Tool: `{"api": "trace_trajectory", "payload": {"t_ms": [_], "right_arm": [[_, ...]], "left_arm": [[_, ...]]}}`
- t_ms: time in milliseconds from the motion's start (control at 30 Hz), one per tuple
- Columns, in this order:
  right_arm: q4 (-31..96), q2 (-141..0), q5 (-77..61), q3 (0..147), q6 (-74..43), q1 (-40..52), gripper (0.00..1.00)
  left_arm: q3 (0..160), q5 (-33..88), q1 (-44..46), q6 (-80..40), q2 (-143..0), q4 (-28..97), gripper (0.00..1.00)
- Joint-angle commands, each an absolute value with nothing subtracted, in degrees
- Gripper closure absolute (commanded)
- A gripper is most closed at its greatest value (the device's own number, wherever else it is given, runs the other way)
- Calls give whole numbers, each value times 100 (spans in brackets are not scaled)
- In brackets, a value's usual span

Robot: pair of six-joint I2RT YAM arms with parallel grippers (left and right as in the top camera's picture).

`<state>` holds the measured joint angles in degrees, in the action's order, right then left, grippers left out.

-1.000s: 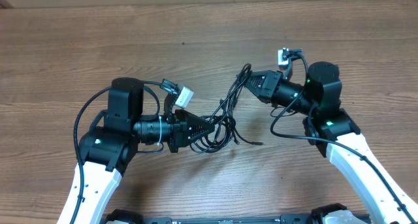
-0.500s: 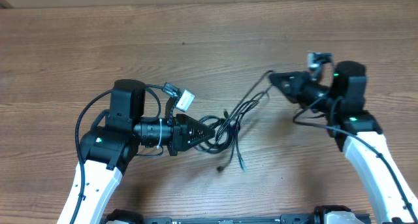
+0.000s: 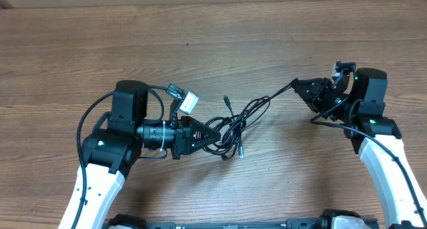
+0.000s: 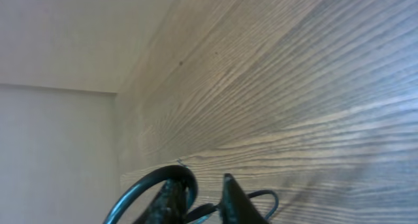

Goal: Untangle cables

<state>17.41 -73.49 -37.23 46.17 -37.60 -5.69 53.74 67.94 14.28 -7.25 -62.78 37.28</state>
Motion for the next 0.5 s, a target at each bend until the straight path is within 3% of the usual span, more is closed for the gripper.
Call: {"api": "trace_trajectory", "payload": {"t_ms": [0,67,233,300,400,467], "right_arm": [[1776,-7343,-3367,4696,-3669,-679,80],[1804,-7343,-3369,4696,-3590,-679,74],[2067,-7343,-3621,4696,-3586,-676,45],[2237,-7343,-3830,4696,-3546,-676,24],[2471,-7343,-4174,4696,-3546,-676,0],[2547,-7343,-4480,4696,-3546,-676,0]], "left_arm": [[5489,7144,1466,-598,-6182,3710,96],[5489,7146,1466,-600,-6182,3710,96],[5489,7081,1466,-598,-6182,3658,96],[5489,6982,1466,-600,-6182,3514,96],[5489,6834,1466,-819,-6182,3146,96],[5489,6652,1466,-1243,-6182,2849,96]]}}
